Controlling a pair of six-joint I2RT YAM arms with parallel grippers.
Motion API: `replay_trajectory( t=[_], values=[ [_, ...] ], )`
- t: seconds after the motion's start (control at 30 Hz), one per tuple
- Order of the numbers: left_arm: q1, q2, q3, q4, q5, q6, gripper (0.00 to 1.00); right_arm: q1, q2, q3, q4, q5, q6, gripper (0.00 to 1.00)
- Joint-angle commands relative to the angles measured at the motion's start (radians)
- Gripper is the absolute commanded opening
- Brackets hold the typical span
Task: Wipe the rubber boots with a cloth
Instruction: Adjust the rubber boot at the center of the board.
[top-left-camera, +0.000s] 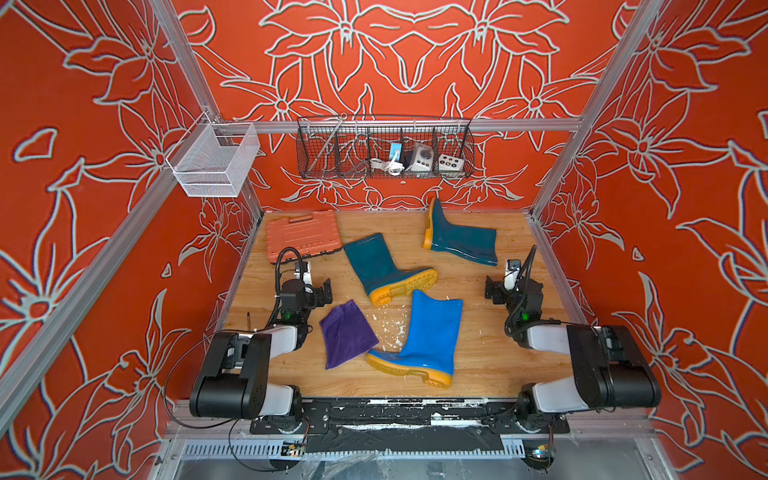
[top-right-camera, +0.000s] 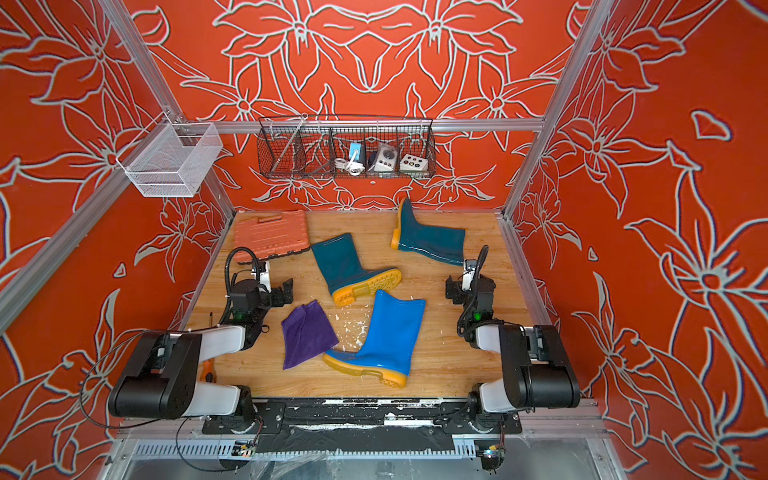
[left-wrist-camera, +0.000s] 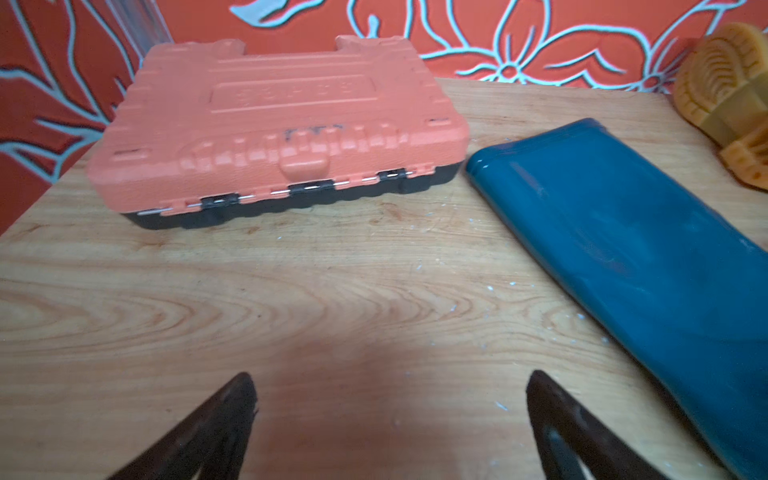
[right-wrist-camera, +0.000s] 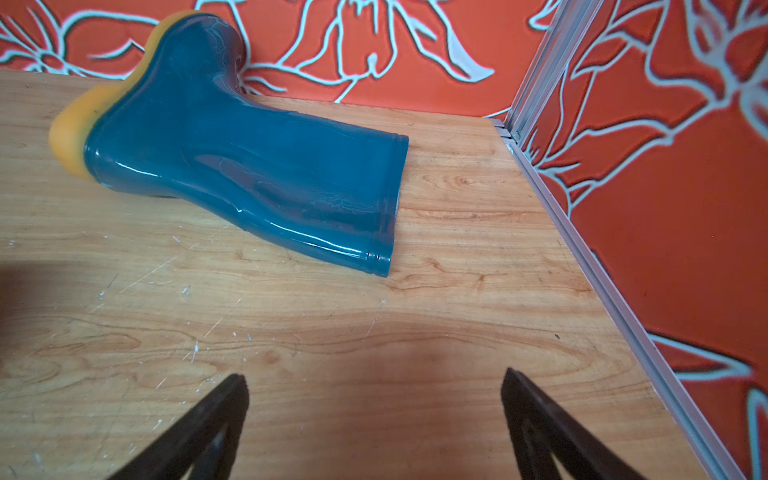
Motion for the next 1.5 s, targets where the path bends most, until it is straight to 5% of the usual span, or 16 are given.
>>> replay_trajectory(
  t=[0.0,0.17,0.33,0.47,0.57,0.73,0.9,1.17,1.47],
  values=[
    [-0.029,-0.161,0.144,-0.332,-0.104,-0.032,1.0,0.004,-0.13,-0.011,-0.087,0.068,0.012,0.98],
    [-0.03,-0.364,0.36,-0.777,-0.159,-0.23,1.0,0.001,-0.408,0.228,-0.715,0.195,0.229,0.98],
    [-0.029,-0.564,0.418,-1.091,-0.123,-0.477,1.0,0.002,-0.503,0.452,-1.172,0.062,0.252,0.98],
    [-0.029,-0.673,0.419,-1.255,0.082,-0.499,1.0,0.007,-0.595,0.476,-1.283,-0.095,0.297,0.98],
    [-0.029,-0.695,0.408,-1.367,0.165,-0.602,1.0,0.039,-0.64,0.488,-1.368,-0.177,0.35,0.88],
    [-0.058,-0.697,0.347,-1.512,0.313,-0.752,1.0,0.229,-0.646,0.472,-1.517,-0.145,0.418,0.8],
    [-0.203,-0.812,0.292,-1.587,0.309,-0.882,1.0,0.43,-0.638,0.387,-1.526,-0.147,0.495,0.73],
    [-0.508,-0.922,0.099,-1.411,0.259,-1.122,1.0,0.711,-0.551,0.232,-1.39,-0.106,0.51,0.71],
    [-0.89,-0.463,0.09,-0.907,0.119,-1.279,1.0,0.814,-0.345,0.213,-1.308,-0.133,0.507,0.69]
  ],
)
